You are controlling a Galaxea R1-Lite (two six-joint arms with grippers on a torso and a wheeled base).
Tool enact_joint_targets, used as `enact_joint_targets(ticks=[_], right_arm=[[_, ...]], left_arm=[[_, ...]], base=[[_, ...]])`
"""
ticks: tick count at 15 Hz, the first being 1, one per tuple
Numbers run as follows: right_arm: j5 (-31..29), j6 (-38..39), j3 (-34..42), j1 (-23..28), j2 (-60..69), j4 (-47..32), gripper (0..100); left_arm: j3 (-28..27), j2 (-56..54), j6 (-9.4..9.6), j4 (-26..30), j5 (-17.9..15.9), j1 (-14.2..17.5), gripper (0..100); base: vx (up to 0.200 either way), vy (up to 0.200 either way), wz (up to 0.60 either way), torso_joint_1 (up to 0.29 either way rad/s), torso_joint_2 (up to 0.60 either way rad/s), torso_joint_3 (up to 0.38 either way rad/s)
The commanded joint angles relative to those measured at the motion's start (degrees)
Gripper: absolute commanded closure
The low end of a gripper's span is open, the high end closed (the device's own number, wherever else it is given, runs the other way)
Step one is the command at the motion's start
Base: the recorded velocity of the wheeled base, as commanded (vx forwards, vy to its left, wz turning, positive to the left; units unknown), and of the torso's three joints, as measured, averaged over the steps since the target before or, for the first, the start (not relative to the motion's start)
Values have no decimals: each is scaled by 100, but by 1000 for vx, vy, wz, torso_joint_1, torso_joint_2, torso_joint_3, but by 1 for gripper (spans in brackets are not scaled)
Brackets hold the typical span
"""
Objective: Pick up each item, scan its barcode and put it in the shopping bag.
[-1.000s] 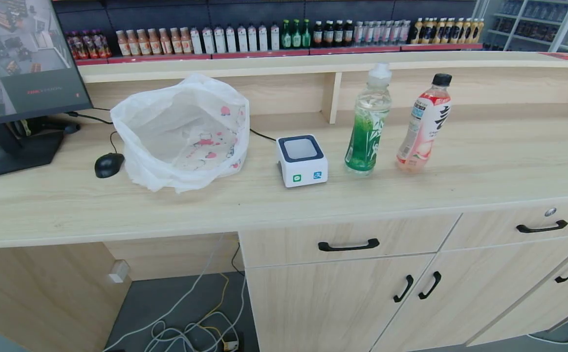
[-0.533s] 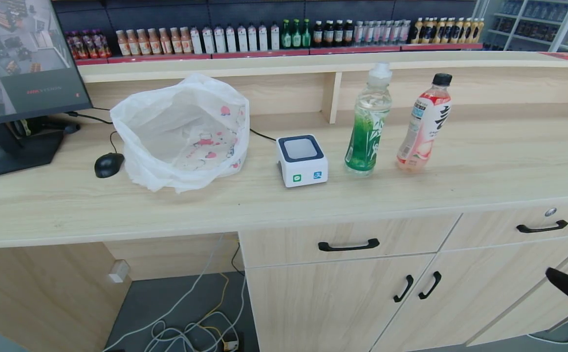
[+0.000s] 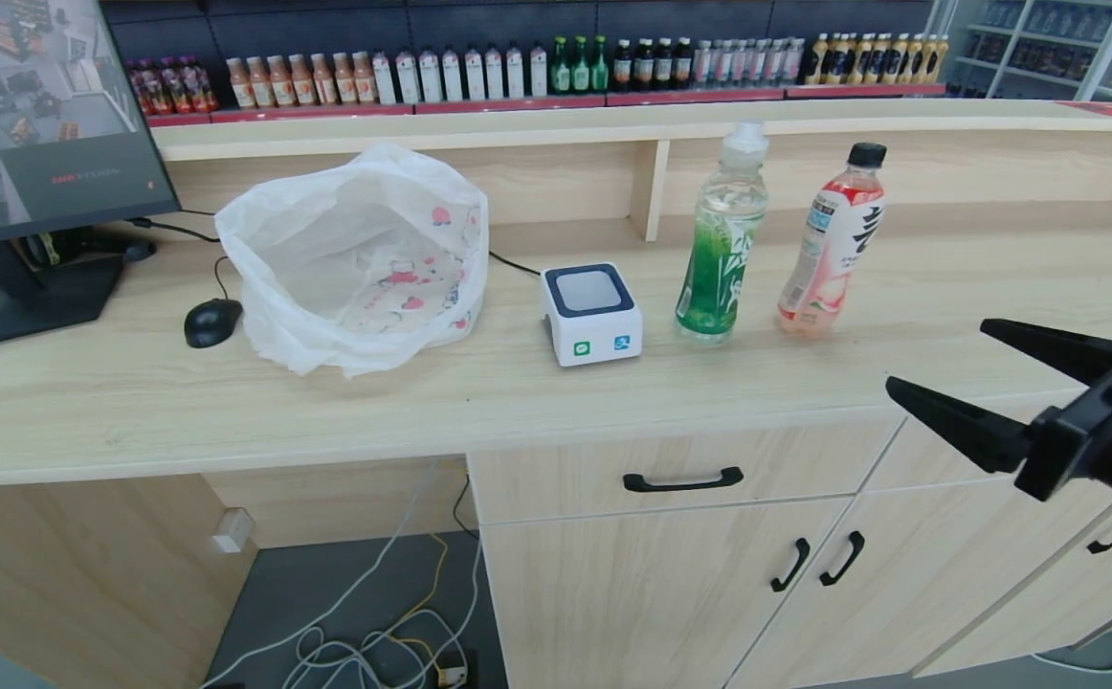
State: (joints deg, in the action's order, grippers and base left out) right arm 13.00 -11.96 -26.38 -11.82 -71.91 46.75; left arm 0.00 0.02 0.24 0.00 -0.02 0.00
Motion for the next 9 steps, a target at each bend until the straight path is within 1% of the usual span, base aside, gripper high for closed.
enact_joint_targets(ticks=[1, 4, 6, 8, 9], right_arm=[[-271, 45, -210, -136, -1237, 800, 0], [-675, 317, -605, -303, -2327, 2049, 0], [-1115, 502, -1062, -303, -2705, 2154, 0], [-1220, 581, -1642, -312, -3110, 2259, 0], [-1220, 581, -1774, -329, -3180, 2259, 0]], left_arm=[[0, -2, 2, 0, 2, 0, 0], [0, -2, 2, 0, 2, 0, 0], [0, -2, 2, 0, 2, 0, 0], [0, -2, 2, 0, 2, 0, 0], [0, -2, 2, 0, 2, 0, 0]], base=[[0, 0, 0, 0, 0, 0], [0, 0, 0, 0, 0, 0], [0, 0, 0, 0, 0, 0], [0, 0, 0, 0, 0, 0], [0, 0, 0, 0, 0, 0]])
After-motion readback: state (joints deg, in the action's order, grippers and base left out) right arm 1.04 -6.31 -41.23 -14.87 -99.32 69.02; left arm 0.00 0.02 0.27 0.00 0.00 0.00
